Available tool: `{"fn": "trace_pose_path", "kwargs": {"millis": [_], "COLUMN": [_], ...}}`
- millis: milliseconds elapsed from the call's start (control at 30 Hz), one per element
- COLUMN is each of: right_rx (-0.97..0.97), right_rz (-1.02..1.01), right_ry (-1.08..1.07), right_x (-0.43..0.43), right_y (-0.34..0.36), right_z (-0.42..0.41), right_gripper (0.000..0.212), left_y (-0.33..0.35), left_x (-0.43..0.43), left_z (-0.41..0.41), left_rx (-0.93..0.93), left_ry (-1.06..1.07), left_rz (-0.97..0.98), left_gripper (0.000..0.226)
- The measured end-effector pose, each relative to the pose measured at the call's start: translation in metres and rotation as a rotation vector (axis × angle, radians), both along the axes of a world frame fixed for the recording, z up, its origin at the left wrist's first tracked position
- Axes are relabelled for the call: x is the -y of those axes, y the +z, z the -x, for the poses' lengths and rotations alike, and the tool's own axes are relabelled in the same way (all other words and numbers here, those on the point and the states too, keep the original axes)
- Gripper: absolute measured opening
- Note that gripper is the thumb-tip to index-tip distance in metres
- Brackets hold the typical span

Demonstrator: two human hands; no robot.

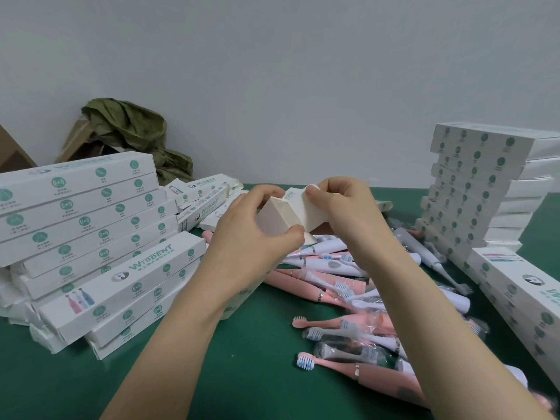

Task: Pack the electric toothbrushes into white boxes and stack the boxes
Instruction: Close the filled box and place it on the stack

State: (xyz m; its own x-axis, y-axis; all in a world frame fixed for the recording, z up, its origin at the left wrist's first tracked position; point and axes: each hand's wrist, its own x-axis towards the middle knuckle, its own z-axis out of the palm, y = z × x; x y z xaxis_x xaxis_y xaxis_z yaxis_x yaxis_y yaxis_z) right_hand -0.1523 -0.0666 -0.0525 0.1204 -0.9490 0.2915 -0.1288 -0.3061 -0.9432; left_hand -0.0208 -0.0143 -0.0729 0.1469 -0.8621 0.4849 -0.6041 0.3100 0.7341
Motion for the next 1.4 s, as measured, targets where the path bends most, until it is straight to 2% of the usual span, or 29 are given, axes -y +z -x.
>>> {"fn": "trace_pose_path", "kwargs": {"millis": [200, 333, 400, 433, 500, 567, 600, 700, 833, 933, 1033, 1167, 1300, 1400], "right_rx": [0.118, 0.332, 0.295, 0.16, -0.337, -0.818, -0.965, -1.19, -1.258, -1.116, -0.73, -0.167, 0.237, 0.511], "right_rz": [-0.066, -0.196, -0.191, -0.141, -0.025, -0.001, -0.02, -0.108, -0.065, -0.002, 0.044, 0.116, 0.174, 0.217], "right_ry": [0.101, 0.297, 0.199, 0.108, -0.069, -0.128, -0.122, -0.074, -0.131, -0.056, 0.011, -0.092, -0.233, -0.235], "right_x": [0.001, 0.009, 0.027, 0.04, 0.068, 0.093, 0.102, 0.121, 0.134, 0.131, 0.113, 0.087, 0.058, 0.04], "right_y": [0.005, 0.005, 0.0, -0.006, -0.023, -0.044, -0.055, -0.074, -0.08, -0.07, -0.046, -0.023, -0.013, -0.005], "right_z": [0.002, 0.005, 0.009, 0.011, 0.016, 0.023, 0.028, 0.047, 0.061, 0.068, 0.076, 0.075, 0.061, 0.052], "right_gripper": [0.025, 0.04, 0.037, 0.031, 0.023, 0.029, 0.036, 0.048, 0.041, 0.032, 0.019, 0.02, 0.026, 0.026], "left_y": [0.003, -0.002, -0.004, -0.005, -0.007, -0.01, -0.012, -0.015, -0.015, -0.018, -0.022, -0.027, -0.037, -0.039], "left_x": [0.003, 0.006, 0.006, 0.006, 0.005, 0.004, 0.003, 0.003, 0.006, 0.007, 0.008, 0.01, 0.016, 0.019], "left_z": [0.007, -0.001, -0.008, -0.011, -0.016, -0.018, -0.019, -0.021, -0.024, -0.026, -0.025, -0.021, -0.015, -0.015], "left_rx": [0.144, 0.077, 0.057, 0.042, 0.018, -0.002, -0.009, -0.022, -0.02, -0.011, -0.002, 0.043, 0.075, 0.086], "left_ry": [0.09, 0.141, 0.202, 0.227, 0.258, 0.264, 0.265, 0.276, 0.269, 0.275, 0.281, 0.308, 0.34, 0.402], "left_rz": [0.105, 0.224, 0.252, 0.259, 0.262, 0.246, 0.241, 0.223, 0.209, 0.212, 0.221, 0.197, 0.028, -0.108], "left_gripper": [0.051, 0.041, 0.044, 0.046, 0.047, 0.047, 0.048, 0.053, 0.056, 0.057, 0.06, 0.065, 0.067, 0.053]}}
